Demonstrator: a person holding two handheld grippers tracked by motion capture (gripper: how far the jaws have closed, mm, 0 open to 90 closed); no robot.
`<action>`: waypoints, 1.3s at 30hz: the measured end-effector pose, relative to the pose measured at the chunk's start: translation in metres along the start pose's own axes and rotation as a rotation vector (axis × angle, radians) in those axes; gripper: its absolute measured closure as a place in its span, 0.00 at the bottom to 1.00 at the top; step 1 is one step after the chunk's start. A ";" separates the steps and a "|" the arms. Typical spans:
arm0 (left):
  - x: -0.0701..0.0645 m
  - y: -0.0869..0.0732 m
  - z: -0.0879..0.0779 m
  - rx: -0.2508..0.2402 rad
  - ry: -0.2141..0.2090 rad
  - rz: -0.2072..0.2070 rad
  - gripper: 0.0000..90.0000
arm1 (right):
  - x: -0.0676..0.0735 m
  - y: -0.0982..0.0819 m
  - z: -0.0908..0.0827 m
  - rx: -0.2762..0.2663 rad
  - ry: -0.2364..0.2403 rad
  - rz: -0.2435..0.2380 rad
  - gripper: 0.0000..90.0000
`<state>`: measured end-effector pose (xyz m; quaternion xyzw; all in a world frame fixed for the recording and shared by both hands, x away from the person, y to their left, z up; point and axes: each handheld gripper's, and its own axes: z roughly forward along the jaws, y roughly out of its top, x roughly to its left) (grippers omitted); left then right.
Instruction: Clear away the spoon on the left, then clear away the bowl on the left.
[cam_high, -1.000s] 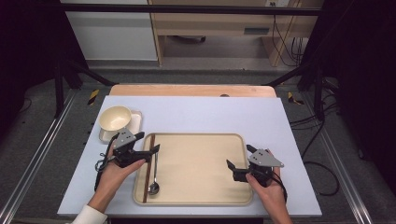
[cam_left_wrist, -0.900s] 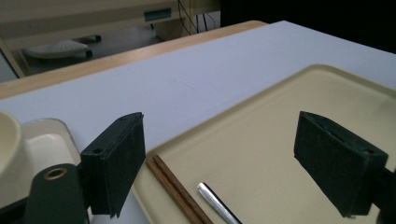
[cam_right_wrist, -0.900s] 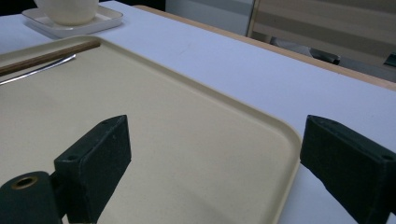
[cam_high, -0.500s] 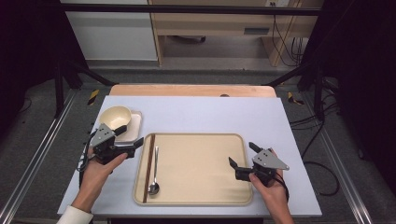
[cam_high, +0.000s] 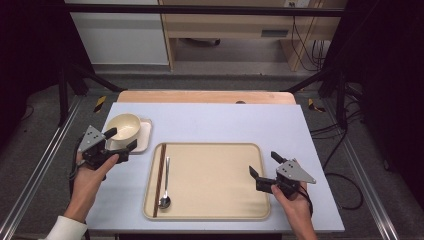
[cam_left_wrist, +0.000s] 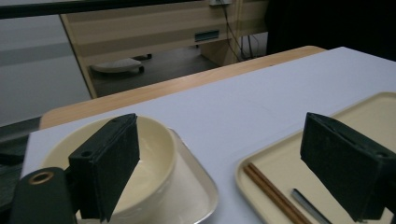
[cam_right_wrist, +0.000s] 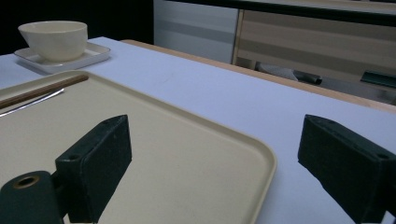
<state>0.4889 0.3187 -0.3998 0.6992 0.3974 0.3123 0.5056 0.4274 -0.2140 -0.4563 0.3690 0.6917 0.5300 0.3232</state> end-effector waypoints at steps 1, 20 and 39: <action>0.004 0.001 0.000 0.000 0.013 -0.002 0.13 | 0.000 0.000 0.000 -0.001 0.001 0.001 0.11; 0.056 -0.013 0.005 0.056 0.210 -0.037 0.26 | 0.000 0.000 0.000 0.015 -0.006 0.002 0.11; 0.076 -0.030 0.042 0.168 0.311 -0.107 0.47 | 0.005 -0.002 0.004 0.044 0.011 -0.021 0.11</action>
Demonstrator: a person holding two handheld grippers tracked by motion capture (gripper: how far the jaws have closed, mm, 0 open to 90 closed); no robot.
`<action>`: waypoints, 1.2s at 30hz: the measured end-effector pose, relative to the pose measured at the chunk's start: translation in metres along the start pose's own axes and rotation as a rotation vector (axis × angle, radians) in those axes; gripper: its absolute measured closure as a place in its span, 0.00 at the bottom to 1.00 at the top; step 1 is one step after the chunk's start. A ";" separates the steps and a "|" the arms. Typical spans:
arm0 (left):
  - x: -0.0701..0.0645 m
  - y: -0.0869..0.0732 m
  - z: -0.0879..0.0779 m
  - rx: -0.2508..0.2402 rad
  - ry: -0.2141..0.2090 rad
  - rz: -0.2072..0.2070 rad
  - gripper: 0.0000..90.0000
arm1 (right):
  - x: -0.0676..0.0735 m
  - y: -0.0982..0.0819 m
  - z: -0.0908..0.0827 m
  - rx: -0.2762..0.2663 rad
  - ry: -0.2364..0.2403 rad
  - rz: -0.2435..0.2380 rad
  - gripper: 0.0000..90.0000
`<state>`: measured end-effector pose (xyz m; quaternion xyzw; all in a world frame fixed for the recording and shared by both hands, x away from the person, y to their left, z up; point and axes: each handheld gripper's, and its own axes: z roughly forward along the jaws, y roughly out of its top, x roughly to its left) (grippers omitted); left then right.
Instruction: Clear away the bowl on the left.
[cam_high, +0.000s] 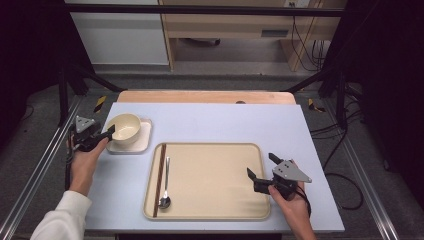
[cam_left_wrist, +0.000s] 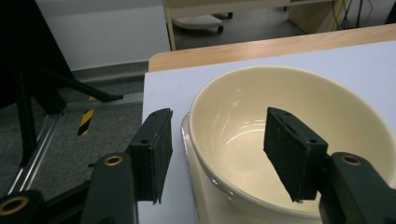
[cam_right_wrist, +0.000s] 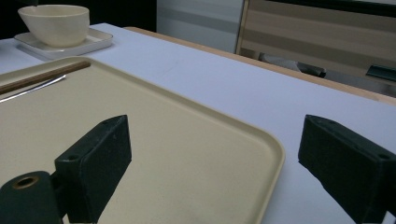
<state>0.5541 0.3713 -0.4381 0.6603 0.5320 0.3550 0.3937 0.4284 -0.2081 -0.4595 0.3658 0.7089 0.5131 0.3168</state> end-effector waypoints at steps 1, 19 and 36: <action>0.001 0.000 0.002 0.004 -0.002 -0.008 0.47 | 0.000 0.000 0.000 -0.001 0.002 -0.002 0.11; 0.005 -0.008 0.022 0.087 -0.013 -0.111 0.73 | 0.002 -0.001 0.002 0.011 0.012 0.003 0.11; 0.000 -0.001 0.030 0.116 0.047 -0.136 0.90 | 0.002 -0.002 0.003 0.022 0.018 0.007 0.11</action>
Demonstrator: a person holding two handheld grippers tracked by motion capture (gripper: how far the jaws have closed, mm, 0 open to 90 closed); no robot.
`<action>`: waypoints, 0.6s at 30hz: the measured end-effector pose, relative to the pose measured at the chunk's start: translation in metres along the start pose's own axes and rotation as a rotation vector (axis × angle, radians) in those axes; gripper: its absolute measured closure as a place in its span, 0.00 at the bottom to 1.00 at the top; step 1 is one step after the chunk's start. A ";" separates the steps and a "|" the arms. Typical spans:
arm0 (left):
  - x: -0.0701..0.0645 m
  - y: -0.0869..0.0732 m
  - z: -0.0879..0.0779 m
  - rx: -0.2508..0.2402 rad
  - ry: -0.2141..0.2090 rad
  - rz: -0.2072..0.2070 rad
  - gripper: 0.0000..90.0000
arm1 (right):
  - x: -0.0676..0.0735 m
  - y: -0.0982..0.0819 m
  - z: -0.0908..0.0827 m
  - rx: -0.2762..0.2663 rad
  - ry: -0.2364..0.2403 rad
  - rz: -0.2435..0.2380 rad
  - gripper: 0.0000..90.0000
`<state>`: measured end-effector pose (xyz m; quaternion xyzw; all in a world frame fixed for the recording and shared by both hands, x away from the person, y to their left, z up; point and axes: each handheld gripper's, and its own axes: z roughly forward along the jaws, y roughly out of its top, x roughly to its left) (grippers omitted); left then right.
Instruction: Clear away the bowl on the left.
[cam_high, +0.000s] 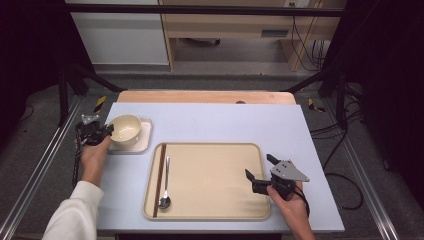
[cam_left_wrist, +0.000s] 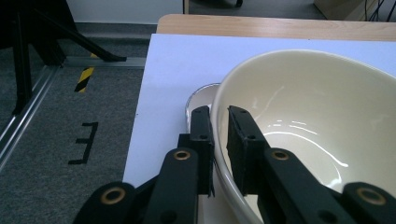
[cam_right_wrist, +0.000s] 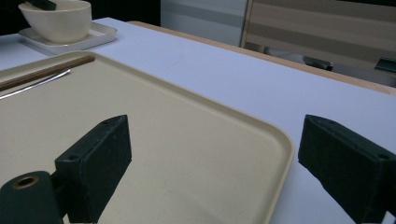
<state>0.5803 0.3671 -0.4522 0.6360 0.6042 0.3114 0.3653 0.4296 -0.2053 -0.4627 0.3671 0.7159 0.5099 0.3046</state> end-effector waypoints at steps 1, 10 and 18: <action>0.000 0.000 0.000 0.001 -0.002 0.005 0.91 | 0.000 0.000 0.000 0.001 -0.001 0.002 0.11; 0.003 0.001 -0.004 -0.011 -0.028 -0.026 0.92 | -0.001 -0.001 0.000 0.005 -0.005 0.006 0.11; 0.004 0.003 -0.009 -0.021 -0.024 -0.018 0.92 | -0.002 -0.001 0.000 0.007 -0.008 0.009 0.11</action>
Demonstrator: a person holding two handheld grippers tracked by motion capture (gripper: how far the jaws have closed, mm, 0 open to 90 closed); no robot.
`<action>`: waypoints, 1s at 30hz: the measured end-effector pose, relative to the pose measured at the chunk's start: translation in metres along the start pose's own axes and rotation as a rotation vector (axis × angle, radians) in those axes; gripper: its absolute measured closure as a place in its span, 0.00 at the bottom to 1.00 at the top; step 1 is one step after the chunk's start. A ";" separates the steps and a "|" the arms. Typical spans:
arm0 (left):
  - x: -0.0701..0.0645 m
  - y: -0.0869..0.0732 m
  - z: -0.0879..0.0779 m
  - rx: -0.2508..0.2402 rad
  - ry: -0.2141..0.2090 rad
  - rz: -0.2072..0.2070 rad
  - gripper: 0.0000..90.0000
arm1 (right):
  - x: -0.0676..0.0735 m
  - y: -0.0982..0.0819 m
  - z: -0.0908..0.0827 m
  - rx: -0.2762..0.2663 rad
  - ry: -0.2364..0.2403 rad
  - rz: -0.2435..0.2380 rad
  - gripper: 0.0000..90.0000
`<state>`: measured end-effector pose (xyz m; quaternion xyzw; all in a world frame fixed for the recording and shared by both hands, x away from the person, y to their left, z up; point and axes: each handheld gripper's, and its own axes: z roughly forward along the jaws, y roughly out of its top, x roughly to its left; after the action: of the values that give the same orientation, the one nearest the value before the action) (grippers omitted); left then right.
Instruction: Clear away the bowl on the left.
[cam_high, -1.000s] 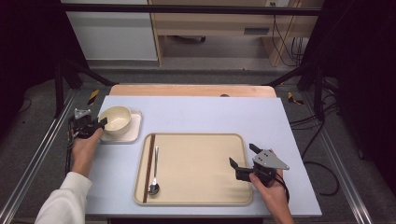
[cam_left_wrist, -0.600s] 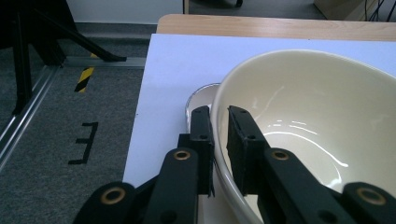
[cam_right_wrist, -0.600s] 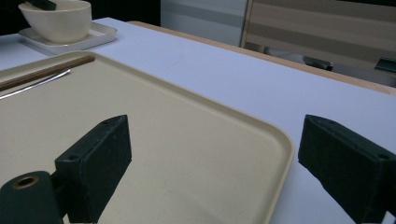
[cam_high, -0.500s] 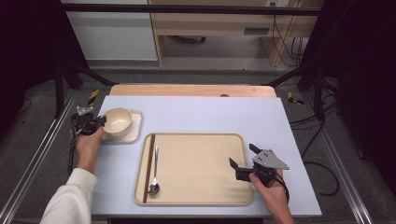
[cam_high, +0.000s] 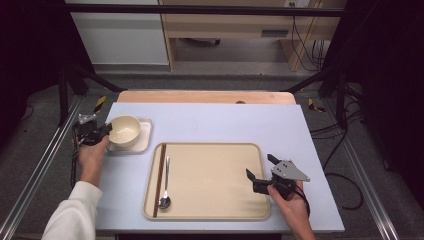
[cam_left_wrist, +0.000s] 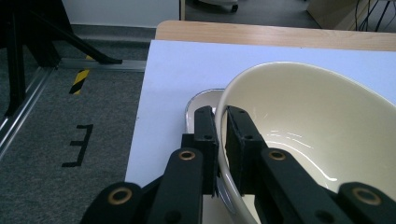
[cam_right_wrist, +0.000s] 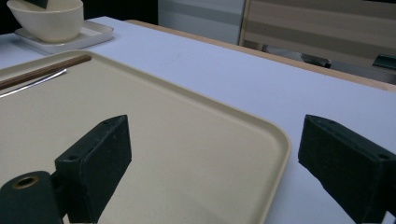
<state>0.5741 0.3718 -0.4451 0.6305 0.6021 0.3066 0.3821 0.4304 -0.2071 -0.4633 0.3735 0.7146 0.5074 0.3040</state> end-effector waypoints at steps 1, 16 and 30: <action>0.000 0.000 0.000 -0.001 0.001 0.004 0.92 | 0.000 0.000 0.000 0.000 0.000 0.000 0.11; -0.004 0.005 -0.008 -0.040 -0.027 -0.007 0.92 | -0.001 0.000 0.000 -0.002 -0.002 0.001 0.11; -0.025 0.016 -0.027 -0.061 -0.084 -0.005 0.92 | -0.001 0.001 -0.001 -0.006 -0.002 0.003 0.11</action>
<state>0.5571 0.3506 -0.4156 0.6295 0.5774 0.2970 0.4268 0.4299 -0.2080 -0.4622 0.3742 0.7120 0.5097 0.3052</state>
